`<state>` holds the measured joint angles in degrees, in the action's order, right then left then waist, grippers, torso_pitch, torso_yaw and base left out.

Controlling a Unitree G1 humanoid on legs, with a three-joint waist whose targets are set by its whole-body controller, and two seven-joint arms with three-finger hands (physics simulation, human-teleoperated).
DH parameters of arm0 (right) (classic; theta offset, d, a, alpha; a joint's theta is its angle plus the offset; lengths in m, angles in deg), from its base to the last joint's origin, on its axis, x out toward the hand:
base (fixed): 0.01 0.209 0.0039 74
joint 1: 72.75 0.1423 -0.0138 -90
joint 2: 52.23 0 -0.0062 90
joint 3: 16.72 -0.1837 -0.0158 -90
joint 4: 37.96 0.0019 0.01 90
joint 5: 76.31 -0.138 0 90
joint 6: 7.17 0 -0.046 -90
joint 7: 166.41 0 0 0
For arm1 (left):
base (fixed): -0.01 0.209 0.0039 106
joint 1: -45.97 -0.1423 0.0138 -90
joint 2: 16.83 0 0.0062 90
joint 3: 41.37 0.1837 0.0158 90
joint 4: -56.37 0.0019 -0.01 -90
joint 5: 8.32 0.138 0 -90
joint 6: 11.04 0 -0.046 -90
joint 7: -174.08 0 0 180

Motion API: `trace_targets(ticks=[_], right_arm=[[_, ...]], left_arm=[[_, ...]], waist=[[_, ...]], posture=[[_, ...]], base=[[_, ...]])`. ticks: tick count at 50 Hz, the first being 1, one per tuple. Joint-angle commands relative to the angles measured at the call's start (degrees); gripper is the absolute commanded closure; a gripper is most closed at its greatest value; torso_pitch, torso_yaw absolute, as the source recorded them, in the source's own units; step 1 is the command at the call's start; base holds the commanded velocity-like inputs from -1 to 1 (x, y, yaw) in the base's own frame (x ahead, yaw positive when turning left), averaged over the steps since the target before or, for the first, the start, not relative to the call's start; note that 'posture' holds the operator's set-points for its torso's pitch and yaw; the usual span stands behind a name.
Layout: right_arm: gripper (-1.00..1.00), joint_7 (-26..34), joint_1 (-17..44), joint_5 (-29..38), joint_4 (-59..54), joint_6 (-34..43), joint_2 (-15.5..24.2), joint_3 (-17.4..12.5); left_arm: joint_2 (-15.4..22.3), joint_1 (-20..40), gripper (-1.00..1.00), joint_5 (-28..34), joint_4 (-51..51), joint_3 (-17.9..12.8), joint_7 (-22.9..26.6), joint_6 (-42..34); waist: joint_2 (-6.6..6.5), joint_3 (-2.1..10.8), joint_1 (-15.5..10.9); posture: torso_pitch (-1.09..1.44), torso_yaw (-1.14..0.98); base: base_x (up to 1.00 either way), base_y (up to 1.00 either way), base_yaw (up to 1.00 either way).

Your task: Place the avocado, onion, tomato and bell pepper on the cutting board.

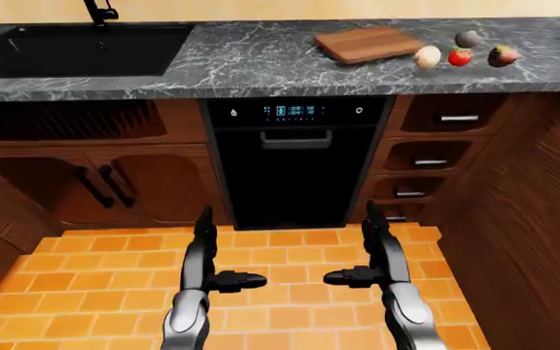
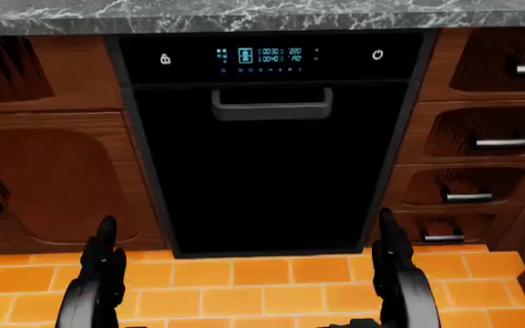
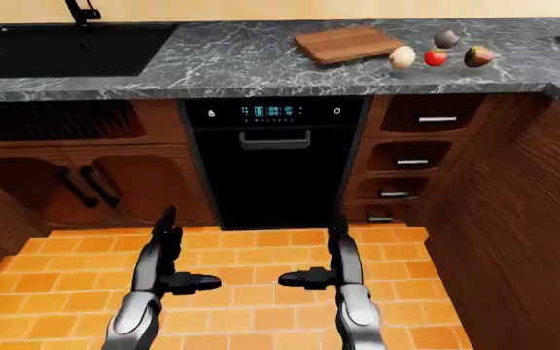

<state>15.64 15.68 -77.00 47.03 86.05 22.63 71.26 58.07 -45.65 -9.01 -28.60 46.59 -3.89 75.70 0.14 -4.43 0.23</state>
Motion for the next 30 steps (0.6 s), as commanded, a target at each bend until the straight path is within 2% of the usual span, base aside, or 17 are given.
trace_targets(ticks=[1,2,3,4,5,7,8,17,21,24,26,30], right_arm=[[-1.0,-1.0,0.87,-0.94,5.3,-5.13,-0.12,-1.0],[-1.0,-1.15,1.05,-0.99,4.83,-5.16,-0.07,-0.94],[-1.0,-1.27,0.52,-1.12,5.24,-5.33,-0.16,-0.81],[-1.0,-1.55,-0.27,0.33,5.88,-5.55,-0.04,-0.05],[-1.0,-1.78,-1.03,0.27,6.83,-6.88,-0.27,-0.06],[-1.0,-2.09,-0.43,1.18,7.34,-6.19,0.12,-0.13],[-1.0,-2.0,-0.41,1.09,7.58,-6.04,0.12,-0.23],[-1.0,-1.11,-4.61,3.96,30.41,4.44,0.77,-1.95],[-1.0,-0.08,-5.47,4.75,39.87,7.85,0.48,-3.72],[-1.0,1.49,-6.86,5.91,45.44,7.35,0.29,-4.1],[-1.0,2.34,-7.47,6.92,48.98,7.04,-0.02,-4.25],[-1.0,3.75,-9.06,8.3,54.4,3.09,-0.91,-5.09]], left_arm=[[0.2,1.11,-1.0,-2.12,-6.84,-1.05,0.53,3.2],[0.23,0.94,-1.0,-2.09,-7.05,-1.07,0.42,3.42],[0.21,0.49,-1.0,-2.49,-7.35,-1.13,0.67,3.48],[0.21,-0.54,-1.0,-2.17,-8.48,-1.0,0.67,4.37],[0.28,-1.2,-1.0,-1.43,-9.94,-1.06,0.16,4.87],[0.54,-1.26,-1.0,-0.08,-12.6,-1.25,-0.44,5.06],[0.54,-1.28,-1.0,0.46,-12.99,-1.22,-0.56,5.03],[0.01,-5.62,-1.0,1.98,-31.29,-3.24,-0.89,1.73],[-0.58,-6.82,-1.0,2.37,-41.08,-4.94,-1.07,1.07],[-0.9,-7.71,-1.0,2.6,-45.88,-6.26,-1.01,2.07],[-1.09,-7.91,-1.0,0.6,-50.58,-7.86,-0.03,-0.21],[-2.12,-9.09,-1.0,0.58,-54.9,-7.74,1.06,1.29]], waist=[[0.45,0.05,0.12],[0.4,2.1,-0.11],[0.0,3.57,-0.4],[0.02,3.0,-0.41],[0.38,0.96,-0.35],[0.42,3.92,-0.37],[0.4,4.18,-0.38],[0.28,4.51,-0.56],[0.32,4.83,-0.58],[0.4,4.87,-0.58],[0.38,4.84,-0.59],[0.24,4.48,-0.52]], posture=[[0.0,0.0],[0.0,0.0],[0.0,0.0],[0.0,0.0],[0.0,0.0],[0.0,0.0],[0.0,0.0],[0.0,0.0],[0.0,0.0],[0.0,0.0],[0.0,0.0],[0.0,0.0]], base=[[0.0,0.0,0.0],[0.0,0.0,0.0],[0.0,0.0,0.0],[0.0,0.0,0.0],[0.0,0.0,0.0],[0.0,0.0,0.0],[0.0,0.0,0.0],[0.0,0.0,0.0],[0.0,0.0,0.0],[0.0,0.0,0.0],[0.0,0.0,0.0],[0.0,0.0,0.0]])
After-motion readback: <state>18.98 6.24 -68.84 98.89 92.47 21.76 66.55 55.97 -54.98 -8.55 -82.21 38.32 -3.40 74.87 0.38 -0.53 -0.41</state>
